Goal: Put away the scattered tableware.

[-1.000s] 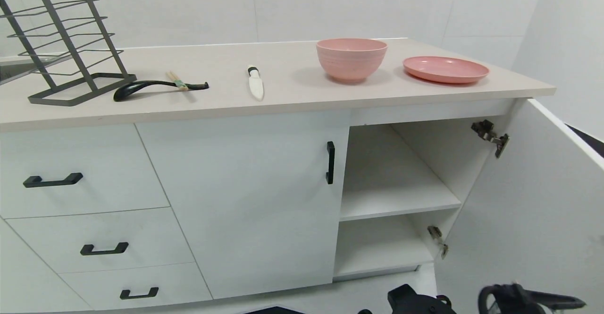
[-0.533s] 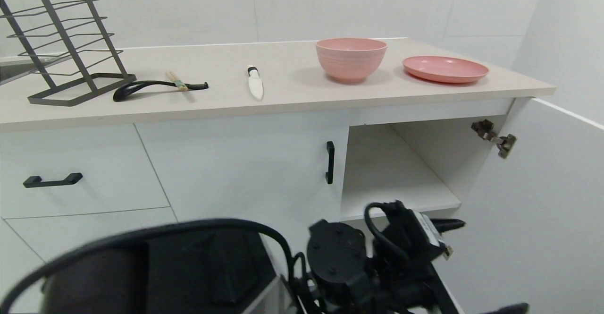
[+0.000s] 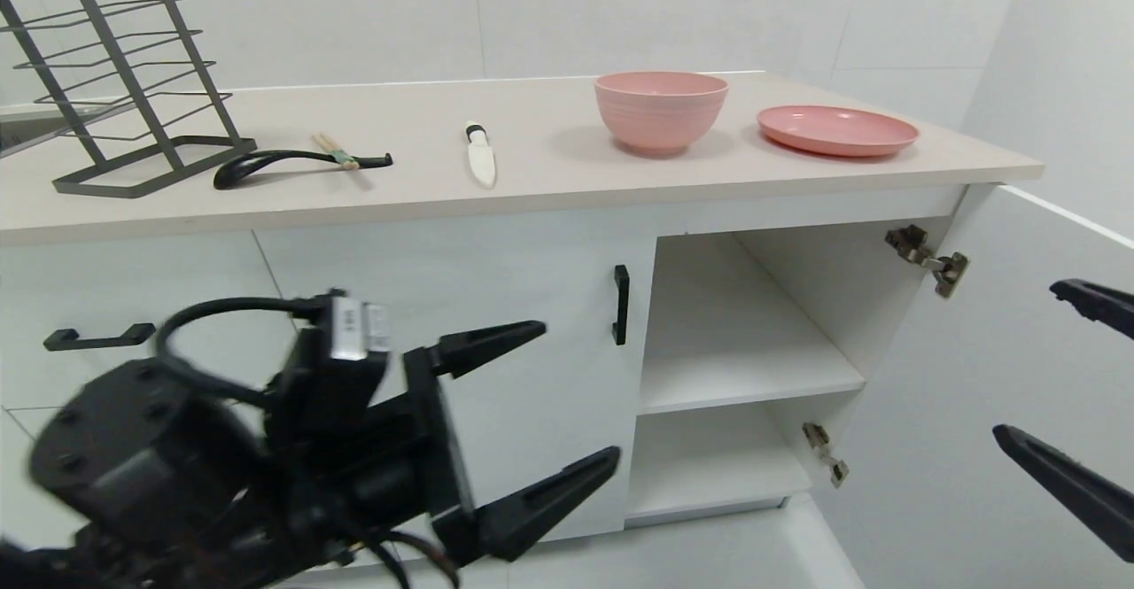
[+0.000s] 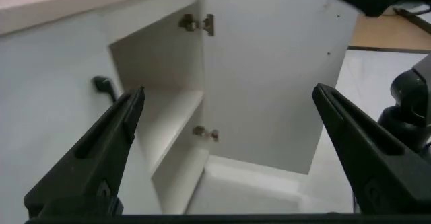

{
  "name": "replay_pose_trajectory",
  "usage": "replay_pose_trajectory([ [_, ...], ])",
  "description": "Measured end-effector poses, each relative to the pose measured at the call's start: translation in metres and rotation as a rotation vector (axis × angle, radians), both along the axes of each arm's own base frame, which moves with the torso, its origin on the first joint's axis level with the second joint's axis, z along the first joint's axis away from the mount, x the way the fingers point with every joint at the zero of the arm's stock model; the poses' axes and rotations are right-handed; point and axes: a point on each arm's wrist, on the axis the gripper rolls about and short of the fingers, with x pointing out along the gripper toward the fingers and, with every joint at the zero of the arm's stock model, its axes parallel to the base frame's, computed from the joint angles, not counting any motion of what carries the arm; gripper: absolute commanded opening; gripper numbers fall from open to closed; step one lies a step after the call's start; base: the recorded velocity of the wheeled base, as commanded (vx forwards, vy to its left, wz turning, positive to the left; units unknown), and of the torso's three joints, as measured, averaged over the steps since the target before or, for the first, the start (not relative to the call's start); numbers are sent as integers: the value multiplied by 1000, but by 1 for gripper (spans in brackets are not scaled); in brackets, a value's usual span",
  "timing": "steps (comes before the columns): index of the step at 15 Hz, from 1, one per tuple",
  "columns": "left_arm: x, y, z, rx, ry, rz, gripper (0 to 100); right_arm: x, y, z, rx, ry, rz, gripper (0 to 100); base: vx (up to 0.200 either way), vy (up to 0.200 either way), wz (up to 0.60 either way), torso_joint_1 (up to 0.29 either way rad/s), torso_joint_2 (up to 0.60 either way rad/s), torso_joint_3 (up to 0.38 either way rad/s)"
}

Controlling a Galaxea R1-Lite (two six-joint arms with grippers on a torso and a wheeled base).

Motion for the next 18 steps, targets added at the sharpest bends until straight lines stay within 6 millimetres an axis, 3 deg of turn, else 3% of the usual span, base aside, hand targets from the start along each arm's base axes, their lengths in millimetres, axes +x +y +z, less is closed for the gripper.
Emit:
replay_pose_trajectory([
  [5,-70,88,32,-134,-108,197,100,-7,-13,-22,1,113,-132,100,0,0,0,0,0,0],
  [9,-117,132,21,-117,-86,386,100,-22,-17,-27,2,147,-177,100,0,0,0,0,0,0],
  [14,-176,157,-3,-117,-128,618,100,-54,-16,-32,5,135,-207,100,0,0,0,0,0,0],
  [18,-185,157,-17,-121,-148,825,100,-79,-16,-45,11,156,-264,100,0,0,0,0,0,0],
])
